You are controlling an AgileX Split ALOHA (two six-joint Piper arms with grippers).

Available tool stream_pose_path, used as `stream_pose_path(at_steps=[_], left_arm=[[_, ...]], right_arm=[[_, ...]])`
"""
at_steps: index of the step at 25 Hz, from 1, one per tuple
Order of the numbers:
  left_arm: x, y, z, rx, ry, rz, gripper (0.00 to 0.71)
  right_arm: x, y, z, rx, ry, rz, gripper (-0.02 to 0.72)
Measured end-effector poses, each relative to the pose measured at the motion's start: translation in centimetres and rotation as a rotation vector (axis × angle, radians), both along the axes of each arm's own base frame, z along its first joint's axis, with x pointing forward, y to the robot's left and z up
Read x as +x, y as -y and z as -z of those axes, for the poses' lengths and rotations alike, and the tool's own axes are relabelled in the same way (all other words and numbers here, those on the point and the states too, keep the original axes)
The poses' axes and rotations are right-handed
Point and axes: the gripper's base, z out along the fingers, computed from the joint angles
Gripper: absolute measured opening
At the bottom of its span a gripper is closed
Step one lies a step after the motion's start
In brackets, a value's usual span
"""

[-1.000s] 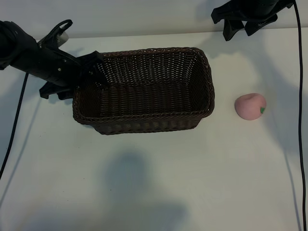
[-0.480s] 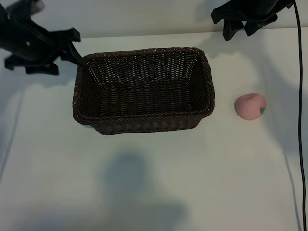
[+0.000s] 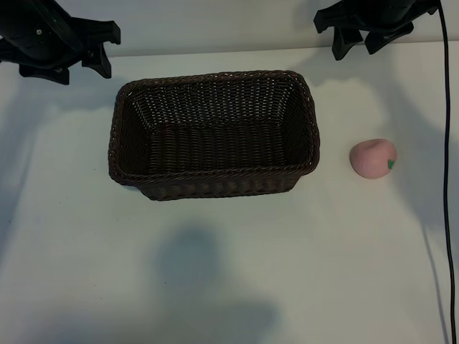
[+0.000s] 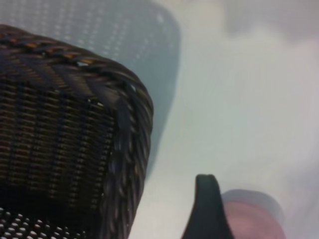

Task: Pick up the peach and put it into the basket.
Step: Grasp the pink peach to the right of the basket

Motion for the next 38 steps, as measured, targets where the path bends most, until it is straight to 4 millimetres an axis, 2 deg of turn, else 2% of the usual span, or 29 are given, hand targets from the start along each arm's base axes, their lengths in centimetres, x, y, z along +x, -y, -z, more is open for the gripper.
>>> stream_pose_path(at_steps=[4,10,13,16,19,26,29,34,38], left_arm=[[0.0,0.0,0.0,0.002,-0.002,0.001,0.596],[0.0,0.1,-0.1,-0.018,0.003,-0.004,0.596],[0.1,0.3,-0.2,-0.041,0.011,-0.005,0.596],[0.2,0.5,-0.2,-0.063,0.023,-0.007,0.596],[0.3,0.6,-0.3,-0.086,0.037,-0.013,0.596],[0.4,0.7,-0.4,-0.091,0.044,-0.014,0.596],[0.4,0.7,-0.4,-0.091,0.045,-0.014,0.596],[0.4,0.7,-0.4,-0.091,0.045,-0.013,0.596],[0.4,0.7,-0.4,-0.091,0.045,-0.013,0.596]], right_arm=[[-0.3,0.3,-1.1,-0.014,0.025,0.015,0.518],[-2.4,1.7,-4.5,-0.043,0.09,0.044,0.518],[-4.2,3.4,-5.0,-0.067,0.073,0.072,0.518],[-6.0,5.0,-4.4,-0.086,0.024,0.101,0.518],[-7.3,5.8,-2.7,-0.1,-0.03,0.115,0.516],[-8.9,5.7,4.2,-0.065,-0.032,0.147,0.508],[-9.5,5.7,6.5,-0.038,0.001,0.169,0.506],[-10.0,5.7,8.4,-0.02,0.046,0.191,0.505],[-9.6,5.6,9.8,-0.014,0.03,0.2,0.505]])
